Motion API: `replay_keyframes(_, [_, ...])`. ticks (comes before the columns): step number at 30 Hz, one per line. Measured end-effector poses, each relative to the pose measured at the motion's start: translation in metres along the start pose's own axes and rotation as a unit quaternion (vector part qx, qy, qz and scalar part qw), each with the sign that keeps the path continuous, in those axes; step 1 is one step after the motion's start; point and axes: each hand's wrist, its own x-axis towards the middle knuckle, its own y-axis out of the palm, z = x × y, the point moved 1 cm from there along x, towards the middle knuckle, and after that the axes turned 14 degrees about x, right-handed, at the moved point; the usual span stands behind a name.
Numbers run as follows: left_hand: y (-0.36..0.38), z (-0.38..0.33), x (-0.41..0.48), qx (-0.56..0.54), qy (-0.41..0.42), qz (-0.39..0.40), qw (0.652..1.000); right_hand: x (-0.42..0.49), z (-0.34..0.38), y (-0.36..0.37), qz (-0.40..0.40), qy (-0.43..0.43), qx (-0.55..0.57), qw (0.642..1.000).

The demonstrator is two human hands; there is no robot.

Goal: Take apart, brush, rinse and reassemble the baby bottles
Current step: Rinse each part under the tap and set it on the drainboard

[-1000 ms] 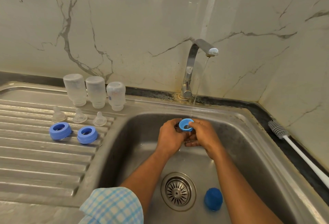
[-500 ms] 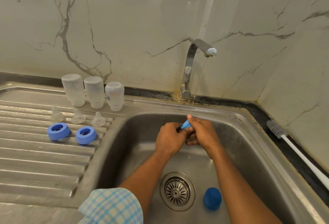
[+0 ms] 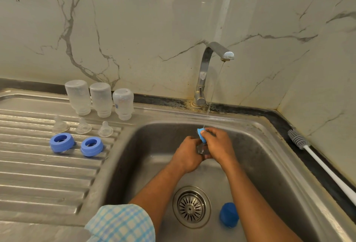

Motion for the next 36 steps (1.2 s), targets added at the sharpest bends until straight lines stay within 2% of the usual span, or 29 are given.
replay_keyframes(4, [-0.005, 0.007, -0.003, 0.064, -0.101, -0.003, 0.993, -0.003, 0.0, 0.0, 0.014, 0.032, -0.014, 0.999])
replay_keyframes(7, [-0.009, 0.011, -0.008, 0.079, -0.146, -0.004, 0.986, -0.003, -0.003, -0.002, 0.023, 0.014, -0.054, 0.998])
replay_keyframes(14, [-0.03, -0.003, -0.036, 0.118, -0.128, -0.008, 0.985, -0.019, 0.014, -0.009, 0.057, 0.0, -0.148, 0.987])
replay_keyframes(19, [-0.051, -0.011, -0.071, 0.207, -0.111, -0.014, 0.972, -0.05, 0.045, -0.031, 0.037, -0.043, -0.15, 0.987])
replay_keyframes(22, [-0.068, -0.013, -0.087, 0.225, -0.108, -0.032, 0.968, -0.067, 0.058, -0.042, 0.027, -0.064, -0.167, 0.984])
replay_keyframes(24, [-0.072, -0.024, -0.105, 0.251, -0.089, -0.031, 0.963, -0.088, 0.059, -0.053, -0.002, -0.078, -0.177, 0.981])
replay_keyframes(27, [-0.071, -0.028, -0.115, 0.256, -0.08, -0.043, 0.962, -0.093, 0.069, -0.056, -0.07, -0.157, -0.129, 0.977])
replay_keyframes(30, [-0.07, -0.03, -0.112, 0.259, -0.073, -0.043, 0.962, -0.094, 0.09, -0.054, -0.157, -0.297, -0.057, 0.94])
replay_keyframes(31, [-0.07, -0.03, -0.109, 0.264, -0.073, -0.042, 0.961, -0.09, 0.085, -0.055, -0.161, -0.305, -0.064, 0.936])
replay_keyframes(32, [-0.07, -0.029, -0.108, 0.267, -0.074, -0.04, 0.96, -0.086, 0.074, -0.055, -0.142, -0.271, -0.093, 0.947])
replay_keyframes(33, [-0.069, -0.029, -0.107, 0.269, -0.074, -0.035, 0.96, -0.081, 0.055, -0.055, -0.095, -0.174, -0.149, 0.969])
replay_keyframes(34, [-0.068, -0.029, -0.107, 0.271, -0.076, -0.03, 0.959, -0.077, 0.035, -0.056, -0.038, -0.053, -0.215, 0.975])
replay_keyframes(35, [-0.068, -0.028, -0.106, 0.273, -0.078, -0.028, 0.958, -0.074, 0.027, -0.059, -0.024, -0.001, -0.248, 0.968])
replay_keyframes(36, [-0.068, -0.028, -0.104, 0.275, -0.079, -0.029, 0.958, -0.069, 0.03, -0.063, -0.053, 0.0, -0.246, 0.968])
